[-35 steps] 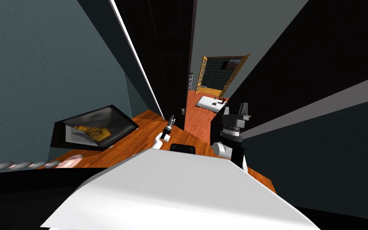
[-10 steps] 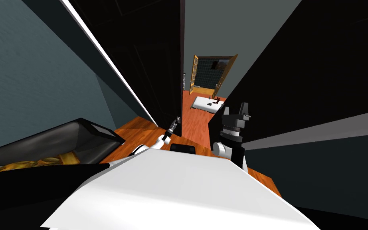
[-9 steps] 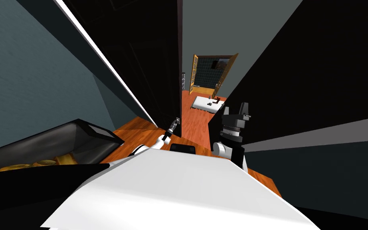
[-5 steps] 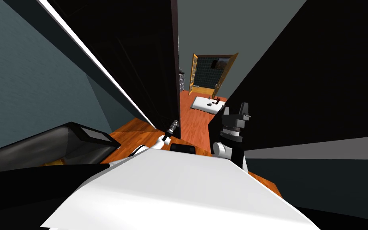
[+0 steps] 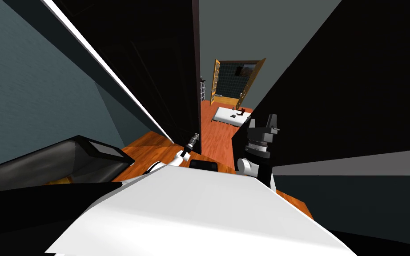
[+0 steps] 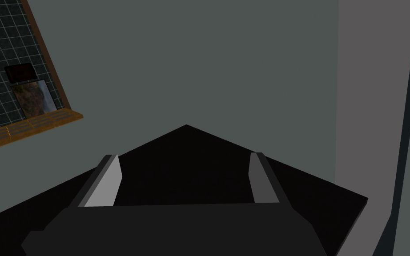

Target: Push the door open

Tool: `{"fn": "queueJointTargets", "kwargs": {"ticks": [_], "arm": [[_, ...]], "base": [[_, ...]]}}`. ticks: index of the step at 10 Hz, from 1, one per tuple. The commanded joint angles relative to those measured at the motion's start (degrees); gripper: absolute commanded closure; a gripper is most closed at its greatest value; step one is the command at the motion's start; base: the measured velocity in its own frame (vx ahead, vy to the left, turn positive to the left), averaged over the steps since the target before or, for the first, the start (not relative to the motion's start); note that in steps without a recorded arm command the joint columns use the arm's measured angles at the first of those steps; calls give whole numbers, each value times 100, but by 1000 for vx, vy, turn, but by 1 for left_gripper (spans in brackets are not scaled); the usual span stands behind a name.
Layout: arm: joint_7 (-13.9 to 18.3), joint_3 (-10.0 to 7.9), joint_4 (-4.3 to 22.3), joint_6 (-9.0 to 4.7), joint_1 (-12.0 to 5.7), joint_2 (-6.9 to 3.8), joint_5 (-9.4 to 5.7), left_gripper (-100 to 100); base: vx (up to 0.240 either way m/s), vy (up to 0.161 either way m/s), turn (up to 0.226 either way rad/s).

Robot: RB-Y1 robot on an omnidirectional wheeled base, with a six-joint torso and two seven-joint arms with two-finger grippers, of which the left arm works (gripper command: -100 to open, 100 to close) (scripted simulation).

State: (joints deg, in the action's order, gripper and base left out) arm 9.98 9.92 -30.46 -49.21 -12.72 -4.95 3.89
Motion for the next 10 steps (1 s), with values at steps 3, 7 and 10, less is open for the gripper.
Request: {"fn": "queueJointTargets", "kwargs": {"ticks": [3,7,10], "arm": [[-43,-92,9,9,4,-26,-53,100],[-113,-241,20,22,5,-57,-138,100],[-191,-407,32,36,7,-85,-232,100]], "base": [[80,-34,19],[135,-72,26],[179,-98,43]]}}
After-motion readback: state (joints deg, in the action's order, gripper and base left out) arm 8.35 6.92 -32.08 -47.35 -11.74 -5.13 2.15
